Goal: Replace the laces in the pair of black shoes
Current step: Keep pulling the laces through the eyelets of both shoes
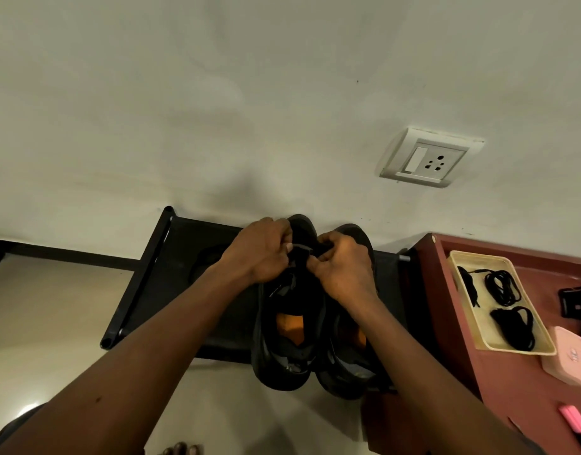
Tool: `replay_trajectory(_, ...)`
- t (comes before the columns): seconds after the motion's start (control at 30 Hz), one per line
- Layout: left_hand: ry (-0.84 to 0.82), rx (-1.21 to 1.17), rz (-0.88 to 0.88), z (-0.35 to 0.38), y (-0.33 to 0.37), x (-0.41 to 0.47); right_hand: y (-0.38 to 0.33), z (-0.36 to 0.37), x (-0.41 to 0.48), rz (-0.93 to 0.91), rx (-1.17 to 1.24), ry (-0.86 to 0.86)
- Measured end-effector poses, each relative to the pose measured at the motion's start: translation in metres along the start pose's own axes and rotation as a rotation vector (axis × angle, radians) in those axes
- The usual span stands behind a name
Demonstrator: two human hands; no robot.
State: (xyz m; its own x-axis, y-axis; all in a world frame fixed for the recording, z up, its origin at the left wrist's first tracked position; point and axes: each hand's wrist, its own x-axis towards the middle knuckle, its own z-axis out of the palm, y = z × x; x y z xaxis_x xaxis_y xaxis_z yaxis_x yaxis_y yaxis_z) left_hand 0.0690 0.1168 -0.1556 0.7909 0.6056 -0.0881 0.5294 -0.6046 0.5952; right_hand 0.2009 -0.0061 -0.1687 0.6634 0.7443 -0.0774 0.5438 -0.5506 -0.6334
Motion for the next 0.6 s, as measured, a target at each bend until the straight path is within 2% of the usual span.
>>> replay_trajectory(0.1, 0.013, -0.185, -0.037, -0.014, -0.006, -0.013, 0.0, 0.002, -0.003, 0.002, 0.025, 0.013)
replay_trajectory(0.2, 0.008, -0.54, -0.078, -0.033, -0.01, -0.03, 0.001, 0.003, -0.007, 0.003, 0.046, 0.044)
replay_trajectory(0.43, -0.059, -1.1, 0.147, -0.073, 0.002, -0.074, 0.0, 0.006, -0.013, 0.013, 0.054, 0.109)
replay_trajectory(0.6, -0.092, -1.401, 0.333, -0.1, 0.017, -0.103, -0.001, 0.005, -0.017, 0.017, 0.047, 0.15)
